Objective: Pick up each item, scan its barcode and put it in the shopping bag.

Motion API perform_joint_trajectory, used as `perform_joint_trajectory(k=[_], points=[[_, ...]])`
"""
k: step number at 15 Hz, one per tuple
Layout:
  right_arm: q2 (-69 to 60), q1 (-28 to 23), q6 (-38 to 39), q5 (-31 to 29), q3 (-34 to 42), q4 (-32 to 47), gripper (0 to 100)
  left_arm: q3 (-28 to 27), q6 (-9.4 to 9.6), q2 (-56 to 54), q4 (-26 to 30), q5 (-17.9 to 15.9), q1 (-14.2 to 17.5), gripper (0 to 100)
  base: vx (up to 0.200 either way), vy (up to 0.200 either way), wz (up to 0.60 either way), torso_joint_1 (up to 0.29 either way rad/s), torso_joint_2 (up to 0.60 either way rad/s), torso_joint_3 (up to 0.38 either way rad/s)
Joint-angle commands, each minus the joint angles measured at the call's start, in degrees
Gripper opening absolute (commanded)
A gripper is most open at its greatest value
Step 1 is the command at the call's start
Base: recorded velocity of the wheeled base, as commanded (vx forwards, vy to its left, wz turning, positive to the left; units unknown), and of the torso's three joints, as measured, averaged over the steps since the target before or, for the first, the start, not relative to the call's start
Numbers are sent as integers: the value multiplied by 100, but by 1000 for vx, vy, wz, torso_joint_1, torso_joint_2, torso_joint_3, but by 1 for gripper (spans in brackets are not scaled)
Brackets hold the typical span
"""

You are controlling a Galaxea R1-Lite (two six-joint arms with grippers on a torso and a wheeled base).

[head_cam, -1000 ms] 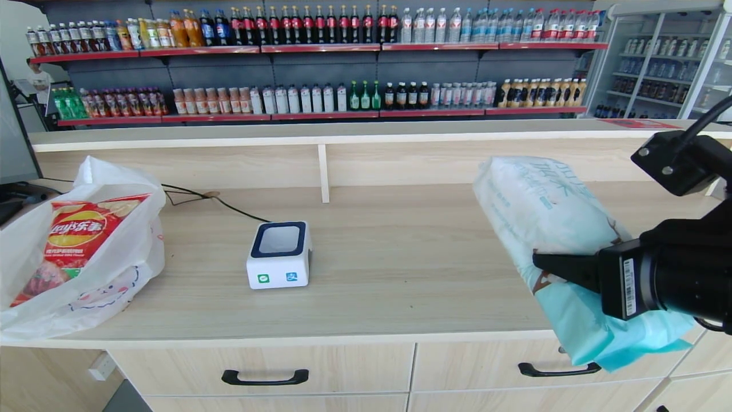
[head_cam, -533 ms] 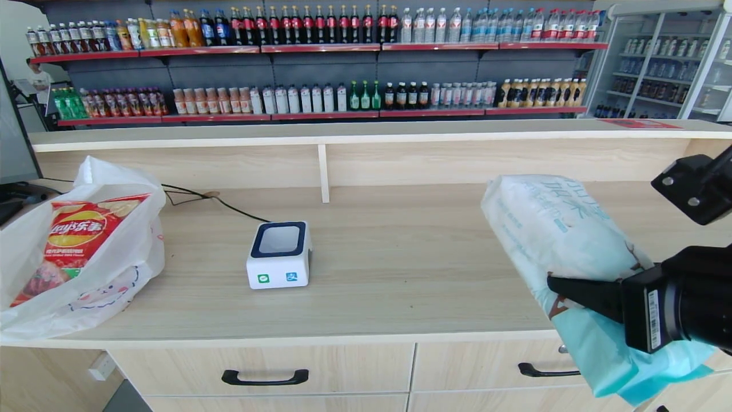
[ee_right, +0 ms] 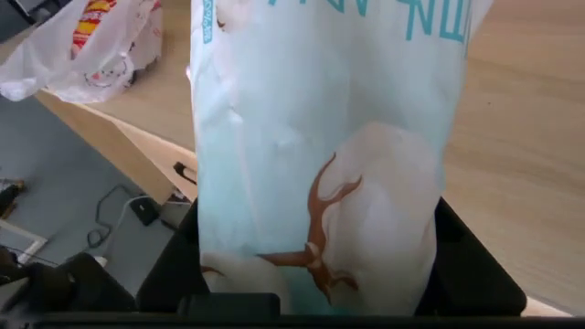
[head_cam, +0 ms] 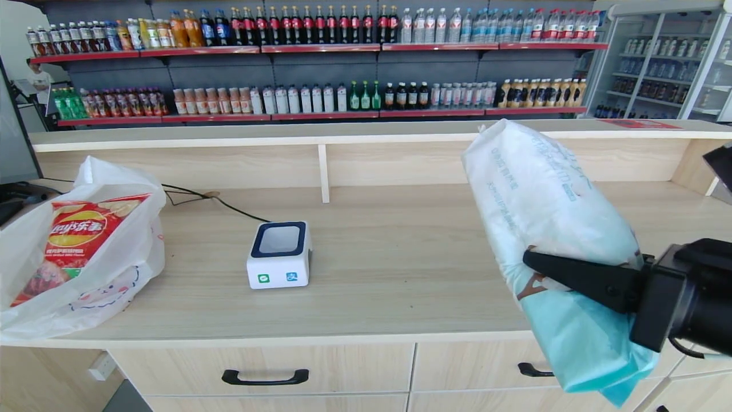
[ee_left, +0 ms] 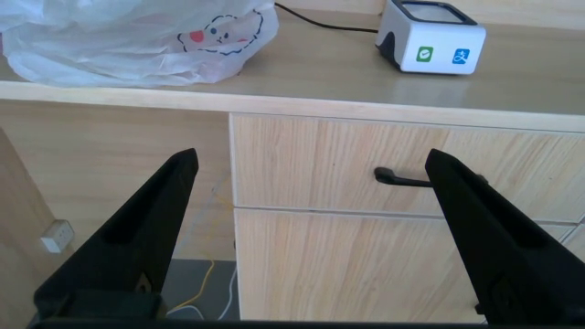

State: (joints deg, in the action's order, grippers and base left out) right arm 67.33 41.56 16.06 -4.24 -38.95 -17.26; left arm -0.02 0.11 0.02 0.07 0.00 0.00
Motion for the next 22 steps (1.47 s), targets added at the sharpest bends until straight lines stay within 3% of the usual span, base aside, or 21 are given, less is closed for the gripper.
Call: perform_joint_trajectory(k=[1, 4, 8, 13, 17, 21, 22], points=[[562, 1, 873, 415, 828, -1245, 0, -6, -2, -2, -7, 0, 0, 100, 0, 0, 0, 0, 0, 0], [764, 72, 2719, 1163, 1153, -2062, 0, 2, -2, -2, -7, 0, 0, 100, 0, 0, 0, 0, 0, 0], [747, 151, 5013, 1593, 634, -2255, 0, 2, -2, -2, 1, 0, 0, 100, 0, 0, 0, 0, 0, 0], [668, 107, 6577, 2639, 625, -2115, 0, 2, -2, -2, 1, 0, 0, 100, 0, 0, 0, 0, 0, 0], [615, -245, 7693, 3333, 546, -2009, 0, -6, -2, -2, 1, 0, 0, 100, 0, 0, 0, 0, 0, 0], [52, -1783, 9530, 6137, 546, -2053, 0, 2, 7, -2, -7, 0, 0, 100, 0, 0, 0, 0, 0, 0], [8, -2011, 9864, 6603, 537, -2079, 0, 2, 7, -2, 1, 0, 0, 100, 0, 0, 0, 0, 0, 0]])
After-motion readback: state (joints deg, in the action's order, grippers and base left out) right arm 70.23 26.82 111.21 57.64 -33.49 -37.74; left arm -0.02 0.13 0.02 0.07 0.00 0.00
